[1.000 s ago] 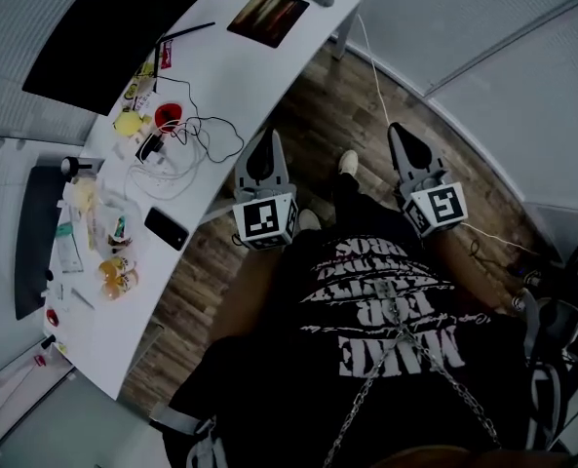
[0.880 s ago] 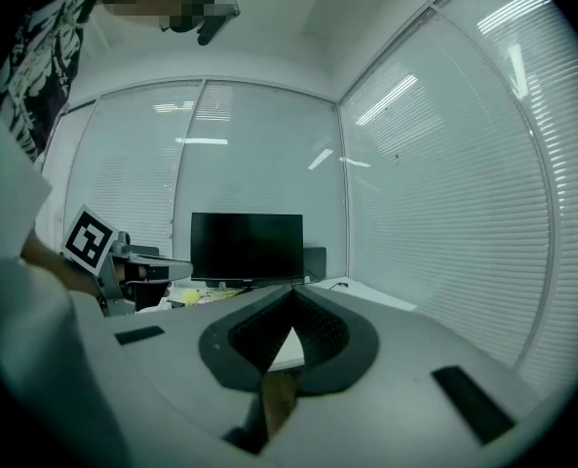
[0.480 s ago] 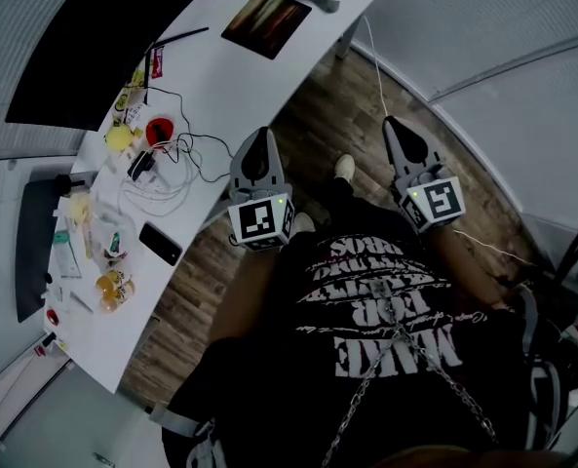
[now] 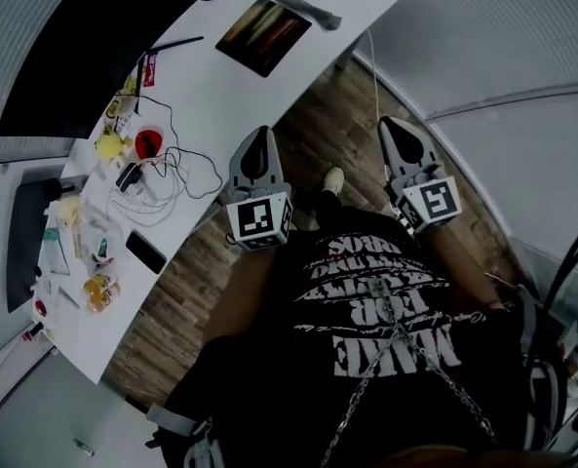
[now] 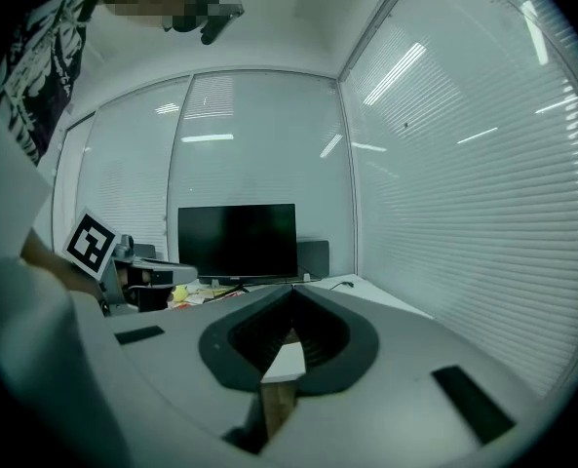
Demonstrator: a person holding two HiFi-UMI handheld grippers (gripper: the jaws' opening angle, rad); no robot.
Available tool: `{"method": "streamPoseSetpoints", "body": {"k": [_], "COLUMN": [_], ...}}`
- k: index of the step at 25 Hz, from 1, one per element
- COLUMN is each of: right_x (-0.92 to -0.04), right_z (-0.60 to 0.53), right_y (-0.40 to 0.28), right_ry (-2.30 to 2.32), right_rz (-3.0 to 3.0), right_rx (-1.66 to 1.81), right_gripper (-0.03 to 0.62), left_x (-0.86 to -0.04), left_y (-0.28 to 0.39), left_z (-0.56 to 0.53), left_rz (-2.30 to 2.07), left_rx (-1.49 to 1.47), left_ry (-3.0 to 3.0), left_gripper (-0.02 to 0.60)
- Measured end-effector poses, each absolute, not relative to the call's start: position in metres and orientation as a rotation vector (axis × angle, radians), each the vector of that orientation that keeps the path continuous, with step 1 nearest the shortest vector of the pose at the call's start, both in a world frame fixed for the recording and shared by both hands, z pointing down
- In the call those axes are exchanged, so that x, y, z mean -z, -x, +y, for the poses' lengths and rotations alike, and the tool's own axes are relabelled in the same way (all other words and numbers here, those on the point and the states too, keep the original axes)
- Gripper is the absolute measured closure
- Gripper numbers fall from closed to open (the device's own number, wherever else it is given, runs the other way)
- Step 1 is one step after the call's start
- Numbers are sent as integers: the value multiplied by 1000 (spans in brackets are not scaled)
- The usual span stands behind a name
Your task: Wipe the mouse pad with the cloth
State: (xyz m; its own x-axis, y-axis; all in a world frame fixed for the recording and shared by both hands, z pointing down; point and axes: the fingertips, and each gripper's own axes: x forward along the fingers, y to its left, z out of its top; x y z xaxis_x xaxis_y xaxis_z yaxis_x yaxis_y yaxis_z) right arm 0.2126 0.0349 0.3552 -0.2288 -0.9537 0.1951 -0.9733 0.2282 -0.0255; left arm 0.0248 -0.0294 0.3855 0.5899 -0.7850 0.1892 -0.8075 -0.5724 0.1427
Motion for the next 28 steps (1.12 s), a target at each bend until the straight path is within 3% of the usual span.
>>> {"method": "streamPoseSetpoints", "body": {"k": [11,28], "right_x": [-336,-361], "right_z": [-24,-151], "right_y": [-278,-288], "right_ry": [-1801,-1694], "right_rz": [-2481,-2477], "right_rx": [-165,-254], "right_gripper": [592,592], "left_x": [-356,-383], "left_y": [-84,-96], "left_z": [-71,-199], "left_rz": [-1449,-1451], "left_rx": [-148,-172], "left_ry": [-2623,-2543], "left_gripper": [577,577]}}
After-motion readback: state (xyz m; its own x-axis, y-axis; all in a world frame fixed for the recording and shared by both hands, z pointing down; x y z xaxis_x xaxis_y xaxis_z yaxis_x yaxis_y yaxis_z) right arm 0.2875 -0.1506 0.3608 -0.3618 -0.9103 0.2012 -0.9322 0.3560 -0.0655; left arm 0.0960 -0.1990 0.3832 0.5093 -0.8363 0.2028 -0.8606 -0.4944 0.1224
